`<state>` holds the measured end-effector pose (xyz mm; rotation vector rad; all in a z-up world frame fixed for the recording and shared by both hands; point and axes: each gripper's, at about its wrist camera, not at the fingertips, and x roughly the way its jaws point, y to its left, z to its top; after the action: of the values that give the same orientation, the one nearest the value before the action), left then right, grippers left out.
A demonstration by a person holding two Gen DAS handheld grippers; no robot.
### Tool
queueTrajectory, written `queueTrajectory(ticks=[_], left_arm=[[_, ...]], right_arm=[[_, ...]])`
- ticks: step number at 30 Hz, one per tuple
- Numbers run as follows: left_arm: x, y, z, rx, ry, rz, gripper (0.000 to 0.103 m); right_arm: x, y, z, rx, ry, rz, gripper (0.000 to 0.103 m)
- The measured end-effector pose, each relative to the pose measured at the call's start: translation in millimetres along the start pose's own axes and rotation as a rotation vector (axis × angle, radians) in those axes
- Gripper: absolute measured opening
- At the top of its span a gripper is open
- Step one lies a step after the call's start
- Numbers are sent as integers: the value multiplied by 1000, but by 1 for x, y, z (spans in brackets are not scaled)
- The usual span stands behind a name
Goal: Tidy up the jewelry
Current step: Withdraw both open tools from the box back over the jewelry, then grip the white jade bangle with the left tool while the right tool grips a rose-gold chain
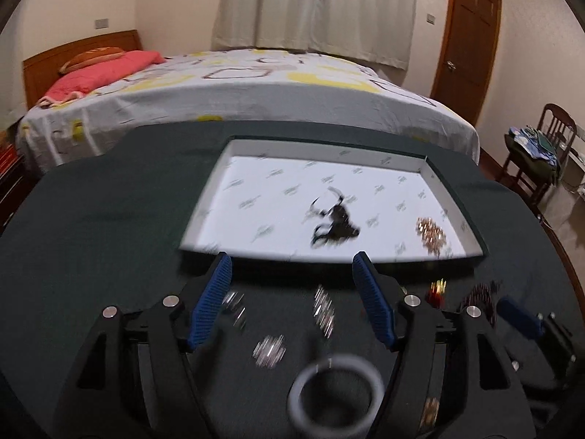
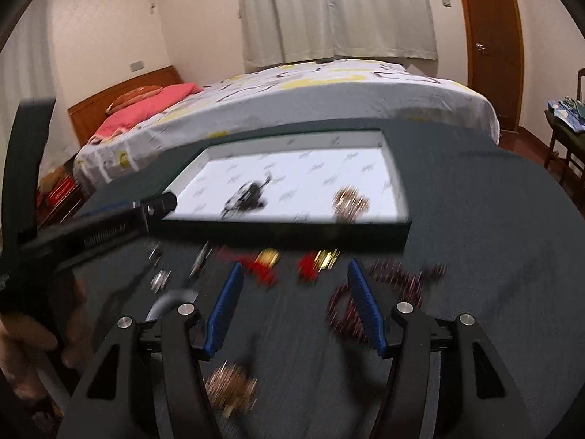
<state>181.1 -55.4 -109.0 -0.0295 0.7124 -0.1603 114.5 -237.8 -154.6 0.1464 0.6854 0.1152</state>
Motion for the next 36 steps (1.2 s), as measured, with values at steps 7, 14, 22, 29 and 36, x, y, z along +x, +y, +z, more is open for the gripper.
queueTrajectory(ticks=[7,14,22,29,36], left_arm=[[-34,20,-48,16,16,85,68],[-44,35,-70,-19,45,105,67],[-45,30,-74,-11,55,88,68],[-43,23,-77,1,69,66,68],[-40,17,-79,2,82,45,68]], right_arm=[[-1,23,-37,-48,59,13,58],[8,31,-47,-66,107,-18,51],[5,44,-56,-166,97,-1,20],[0,36,-53,-128,107,21,12],[-10,19,-43,-85,75,0,11]])
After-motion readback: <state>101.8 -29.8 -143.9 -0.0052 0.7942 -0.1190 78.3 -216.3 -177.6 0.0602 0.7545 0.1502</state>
